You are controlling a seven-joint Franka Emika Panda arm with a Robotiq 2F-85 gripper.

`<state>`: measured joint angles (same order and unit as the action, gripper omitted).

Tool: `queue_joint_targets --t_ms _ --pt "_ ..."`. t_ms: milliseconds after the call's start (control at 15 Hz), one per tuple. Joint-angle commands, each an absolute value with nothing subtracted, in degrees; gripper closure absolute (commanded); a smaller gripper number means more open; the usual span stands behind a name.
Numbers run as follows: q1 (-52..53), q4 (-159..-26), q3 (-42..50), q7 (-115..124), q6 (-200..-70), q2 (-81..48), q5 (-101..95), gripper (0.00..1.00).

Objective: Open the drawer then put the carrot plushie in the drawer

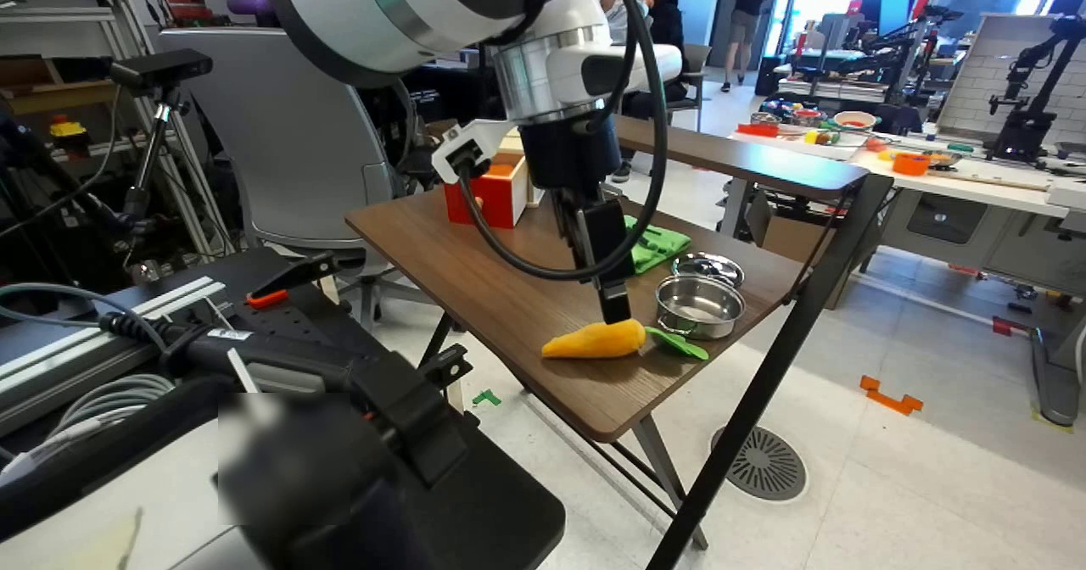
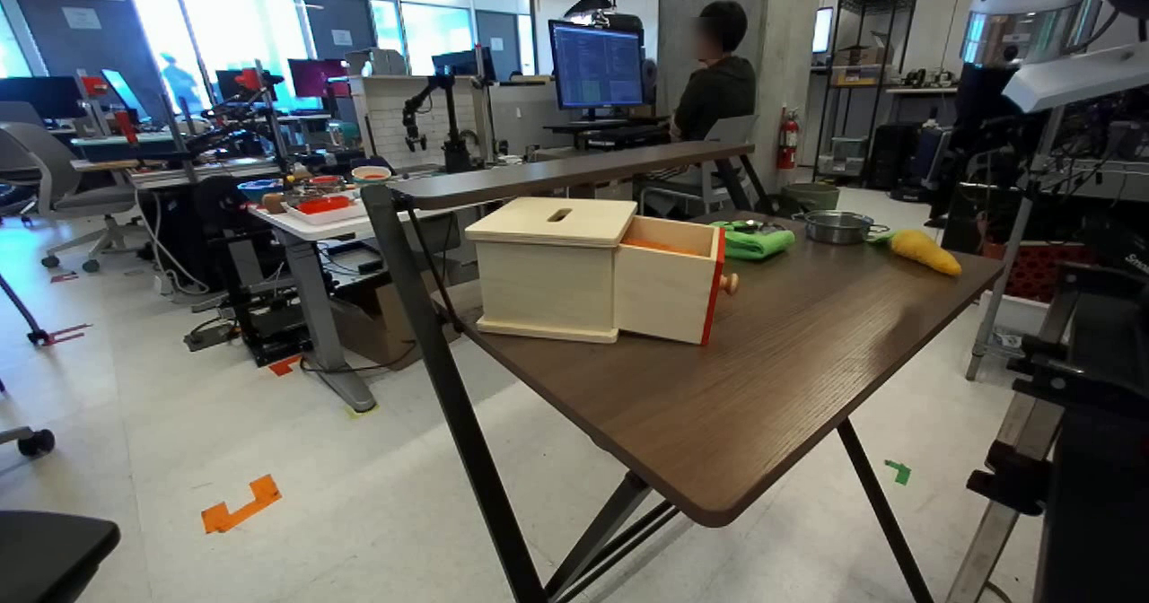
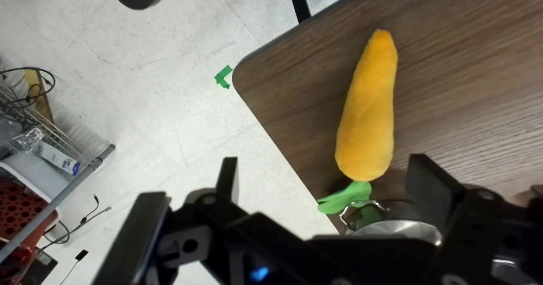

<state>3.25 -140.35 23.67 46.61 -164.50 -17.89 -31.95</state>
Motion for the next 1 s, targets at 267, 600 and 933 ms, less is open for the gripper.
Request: queue_joint_targets --t_ms 267,600,933 --pt "10.0 -135.2 28.3 49.1 -171.3 -28.0 -29.3 0.00" --pt "9.8 -135.1 25.2 43.4 -173.5 -30.8 -19.8 0.00" --pt "8.2 -135.2 22.4 36.6 -173.3 -31.6 -10.2 0.34"
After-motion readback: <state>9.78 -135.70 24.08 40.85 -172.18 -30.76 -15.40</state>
